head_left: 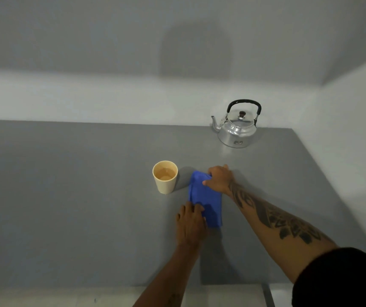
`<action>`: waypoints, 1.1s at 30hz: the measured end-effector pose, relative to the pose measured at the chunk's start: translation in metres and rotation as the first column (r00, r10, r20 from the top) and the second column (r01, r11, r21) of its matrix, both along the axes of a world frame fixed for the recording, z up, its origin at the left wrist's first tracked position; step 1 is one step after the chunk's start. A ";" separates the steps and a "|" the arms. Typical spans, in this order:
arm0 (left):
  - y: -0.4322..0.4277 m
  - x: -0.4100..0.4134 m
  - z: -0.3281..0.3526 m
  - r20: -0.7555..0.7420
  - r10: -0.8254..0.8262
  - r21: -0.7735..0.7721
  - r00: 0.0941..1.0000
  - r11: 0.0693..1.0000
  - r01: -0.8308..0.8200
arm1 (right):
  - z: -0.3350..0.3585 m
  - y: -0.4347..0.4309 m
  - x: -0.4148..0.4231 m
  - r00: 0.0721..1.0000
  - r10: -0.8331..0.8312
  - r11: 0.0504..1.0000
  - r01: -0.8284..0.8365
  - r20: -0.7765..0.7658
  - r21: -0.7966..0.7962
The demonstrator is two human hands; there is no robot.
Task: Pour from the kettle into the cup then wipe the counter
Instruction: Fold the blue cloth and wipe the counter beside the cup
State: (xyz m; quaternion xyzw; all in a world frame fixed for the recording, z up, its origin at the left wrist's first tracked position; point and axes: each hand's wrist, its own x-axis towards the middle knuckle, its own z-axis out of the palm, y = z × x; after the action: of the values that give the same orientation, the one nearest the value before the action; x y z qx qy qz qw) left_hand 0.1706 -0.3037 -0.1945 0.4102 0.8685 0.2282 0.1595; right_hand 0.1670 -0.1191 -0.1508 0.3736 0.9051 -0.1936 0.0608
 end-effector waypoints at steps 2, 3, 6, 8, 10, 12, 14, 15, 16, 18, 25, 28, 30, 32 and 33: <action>-0.001 0.001 -0.002 0.018 0.059 0.022 0.998 0.998 -0.059 | 0.008 -0.003 0.001 0.995 0.007 0.997 -0.015 -0.095 -0.081; -0.002 0.001 -0.001 0.033 0.104 0.041 0.994 0.994 -0.105 | 0.014 -0.005 0.003 0.991 0.015 0.994 -0.029 -0.134 -0.104; -0.006 -0.003 0.003 0.087 0.225 0.106 0.970 0.967 -0.234 | 0.040 -0.015 0.009 0.982 0.064 0.986 -0.090 -0.176 -0.144; -0.009 -0.009 0.006 0.146 0.278 0.117 0.949 0.948 -0.296 | 0.058 -0.024 0.014 0.975 0.129 0.972 -0.160 -0.181 -0.172; -0.012 -0.016 0.009 0.236 0.310 0.161 0.921 0.922 -0.352 | 0.079 -0.035 0.018 0.963 0.202 0.948 -0.238 -0.180 -0.211; -0.018 -0.025 0.013 0.314 0.282 0.215 0.907 0.909 -0.358 | 0.101 -0.049 0.021 0.946 0.267 0.921 -0.307 -0.184 -0.242; -0.027 -0.036 0.020 0.408 0.190 0.303 0.893 0.894 -0.329 | 0.120 -0.063 0.020 0.927 0.315 0.894 -0.362 -0.203 -0.264; -0.033 -0.041 0.023 0.461 0.142 0.351 0.876 0.877 -0.327 | 0.129 -0.071 0.019 0.919 0.330 0.884 -0.381 -0.216 -0.272; -0.041 -0.046 0.027 0.508 0.107 0.378 0.855 0.864 -0.333 | 0.137 -0.078 0.015 0.910 0.343 0.875 -0.399 -0.231 -0.273; -0.062 -0.057 0.035 0.592 0.078 0.355 0.802 0.868 -0.347 | 0.149 -0.093 0.005 0.897 0.362 0.864 -0.426 -0.255 -0.271; -0.160 -0.111 0.050 0.724 0.112 0.279 0.680 0.855 -0.438 | 0.156 -0.159 -0.062 0.852 0.419 0.826 -0.501 -0.315 -0.258; -0.201 -0.133 0.049 0.689 0.189 0.238 0.699 0.853 -0.465 | 0.141 -0.189 -0.099 0.848 0.436 0.818 -0.513 -0.303 -0.259; -0.222 -0.147 0.043 0.653 0.252 0.174 0.715 0.868 -0.465 | 0.127 -0.205 -0.121 0.850 0.445 0.819 -0.514 -0.283 -0.255; -0.233 -0.159 0.037 0.599 0.346 0.096 0.722 0.864 -0.494 | 0.108 -0.218 -0.141 0.859 0.441 0.834 -0.499 -0.261 -0.236; -0.236 -0.164 0.034 0.573 0.400 0.049 0.715 0.854 -0.517 | 0.099 -0.223 -0.149 0.868 0.433 0.847 -0.484 -0.243 -0.220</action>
State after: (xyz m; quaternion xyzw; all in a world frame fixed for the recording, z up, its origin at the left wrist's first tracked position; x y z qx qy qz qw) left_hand 0.0071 -0.5397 -0.1609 0.1129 0.8327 0.4557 0.2935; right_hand 0.0177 -0.3423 -0.0520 0.1143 0.9341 -0.3303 0.0725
